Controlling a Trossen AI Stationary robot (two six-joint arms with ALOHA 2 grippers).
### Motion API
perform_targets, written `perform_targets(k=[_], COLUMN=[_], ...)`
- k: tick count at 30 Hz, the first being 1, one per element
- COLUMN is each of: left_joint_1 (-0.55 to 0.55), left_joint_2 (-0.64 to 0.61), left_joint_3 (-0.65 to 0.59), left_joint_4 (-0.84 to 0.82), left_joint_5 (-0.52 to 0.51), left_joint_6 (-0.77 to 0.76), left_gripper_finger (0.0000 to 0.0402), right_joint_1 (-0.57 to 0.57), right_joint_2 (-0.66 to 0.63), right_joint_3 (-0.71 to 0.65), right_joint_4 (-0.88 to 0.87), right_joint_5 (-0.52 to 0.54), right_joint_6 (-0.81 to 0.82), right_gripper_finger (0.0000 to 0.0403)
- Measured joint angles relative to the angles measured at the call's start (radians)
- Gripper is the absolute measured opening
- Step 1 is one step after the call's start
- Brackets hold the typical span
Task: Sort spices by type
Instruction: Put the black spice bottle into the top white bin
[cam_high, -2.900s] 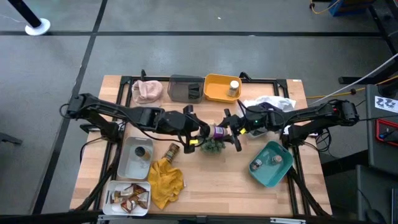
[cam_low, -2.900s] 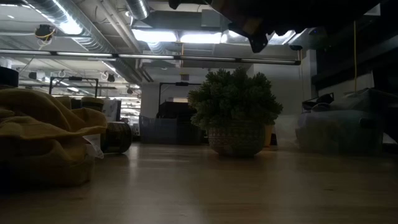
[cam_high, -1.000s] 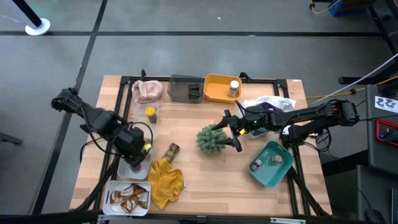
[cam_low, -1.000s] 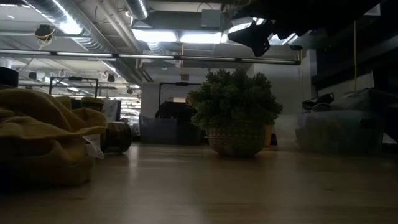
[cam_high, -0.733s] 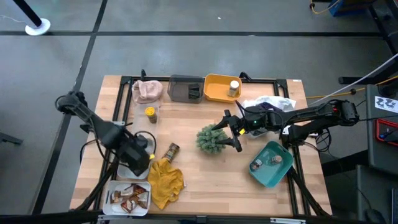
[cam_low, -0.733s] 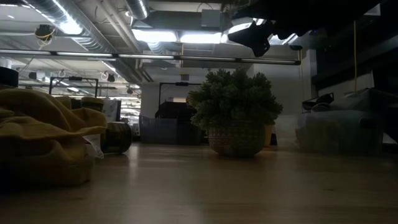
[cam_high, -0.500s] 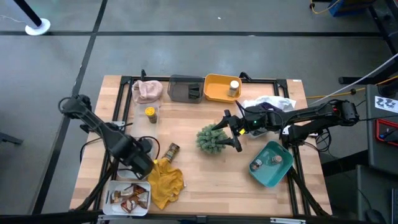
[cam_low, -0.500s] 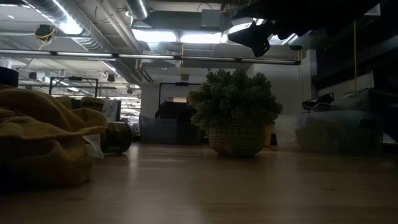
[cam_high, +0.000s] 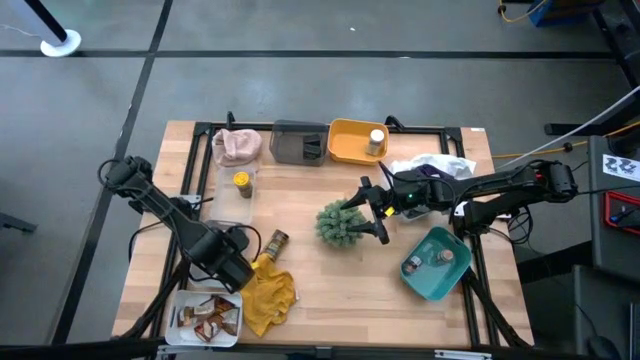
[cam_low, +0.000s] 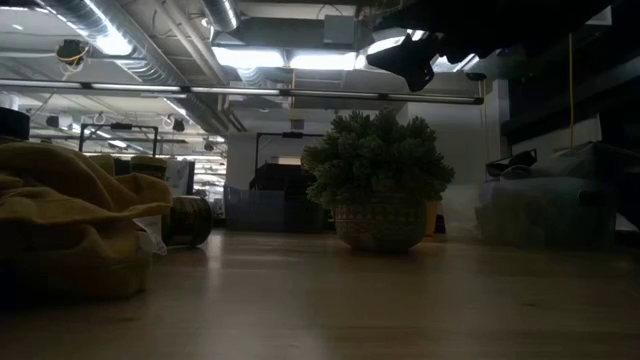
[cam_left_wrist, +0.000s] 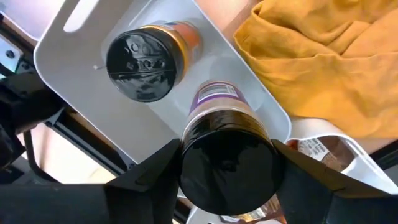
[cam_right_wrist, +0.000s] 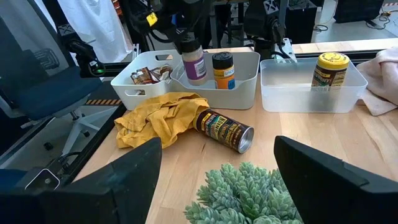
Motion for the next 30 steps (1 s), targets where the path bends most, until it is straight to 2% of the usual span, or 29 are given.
perform_targets(k=[13,23,30], left_joint_1=[0.0,-0.023,-0.028], left_joint_2=[0.001,0.002,0.002], left_joint_3=[-0.001,-0.118,-0.151], left_joint_4=[0.067,0.18,0.183], left_joint_5=[-0.068,-0.07,-0.068], left_joint_6=[-0.074,-0.063,-0.041], left_gripper_finger=[0.0207,0.0207,0.0208], right_joint_1=[0.0,0.0,0.0], right_joint_2=[0.0,0.0,0.0], right_joint_3=[0.0,0.0,0.0], right_joint_4=[0.0,-0.017,-0.016], right_joint_5=[0.0,0.0,0.0], right_joint_6=[0.0,-0.001,-0.001], right_gripper_finger=[0.031,0.031,0.031])
